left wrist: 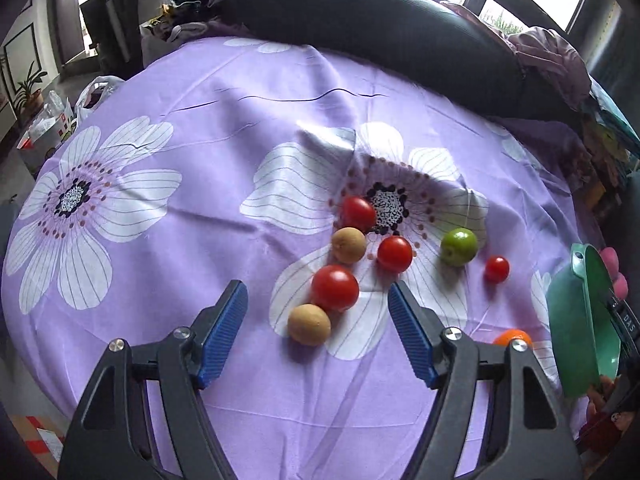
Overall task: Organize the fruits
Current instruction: 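Move the right gripper back to the fruit and approach a red tomato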
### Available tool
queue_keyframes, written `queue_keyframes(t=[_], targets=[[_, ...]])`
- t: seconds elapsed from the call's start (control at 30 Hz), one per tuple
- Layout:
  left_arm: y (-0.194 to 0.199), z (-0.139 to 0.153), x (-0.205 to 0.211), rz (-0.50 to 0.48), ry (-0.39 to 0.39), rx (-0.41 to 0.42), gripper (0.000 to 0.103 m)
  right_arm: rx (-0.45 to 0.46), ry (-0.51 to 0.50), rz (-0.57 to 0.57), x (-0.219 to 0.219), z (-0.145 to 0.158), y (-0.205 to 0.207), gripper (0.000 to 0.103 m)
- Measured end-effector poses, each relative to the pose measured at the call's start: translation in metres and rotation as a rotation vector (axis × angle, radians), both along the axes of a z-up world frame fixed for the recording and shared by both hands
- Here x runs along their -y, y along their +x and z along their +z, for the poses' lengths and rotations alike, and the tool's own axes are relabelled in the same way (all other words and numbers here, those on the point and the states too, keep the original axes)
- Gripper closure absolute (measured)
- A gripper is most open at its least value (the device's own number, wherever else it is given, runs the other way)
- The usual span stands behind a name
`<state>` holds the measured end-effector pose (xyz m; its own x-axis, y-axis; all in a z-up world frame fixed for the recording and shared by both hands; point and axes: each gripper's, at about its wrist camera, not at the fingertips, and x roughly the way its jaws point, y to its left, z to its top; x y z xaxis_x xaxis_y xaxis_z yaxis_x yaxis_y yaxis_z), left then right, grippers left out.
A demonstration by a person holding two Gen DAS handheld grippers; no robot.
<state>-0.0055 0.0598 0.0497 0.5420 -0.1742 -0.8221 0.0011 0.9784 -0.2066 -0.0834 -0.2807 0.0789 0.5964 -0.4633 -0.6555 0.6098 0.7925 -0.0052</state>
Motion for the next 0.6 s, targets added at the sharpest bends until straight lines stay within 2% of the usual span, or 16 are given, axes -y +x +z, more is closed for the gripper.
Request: queue_keyframes(t=[0.17, 0.3, 0.47, 0.6], targets=[[0.001, 0.001, -0.003, 0.006, -0.019, 0.001, 0.030, -0.019, -0.006, 0.072, -0.022, 0.004, -0.004, 0.052], [0.000, 0.001, 0.001, -0.004, -0.003, 0.004, 0.030, 0.023, 0.013, 0.144, -0.036, 0.016, -0.005, 0.052], [0.000, 0.001, 0.006, -0.001, 0.024, 0.009, 0.030, 0.089, 0.153, 0.309, -0.056, 0.022, -0.001, 0.052], [-0.001, 0.001, 0.009, -0.007, 0.020, 0.006, 0.030, 0.067, 0.237, 0.382, -0.071, 0.017, 0.010, 0.052]])
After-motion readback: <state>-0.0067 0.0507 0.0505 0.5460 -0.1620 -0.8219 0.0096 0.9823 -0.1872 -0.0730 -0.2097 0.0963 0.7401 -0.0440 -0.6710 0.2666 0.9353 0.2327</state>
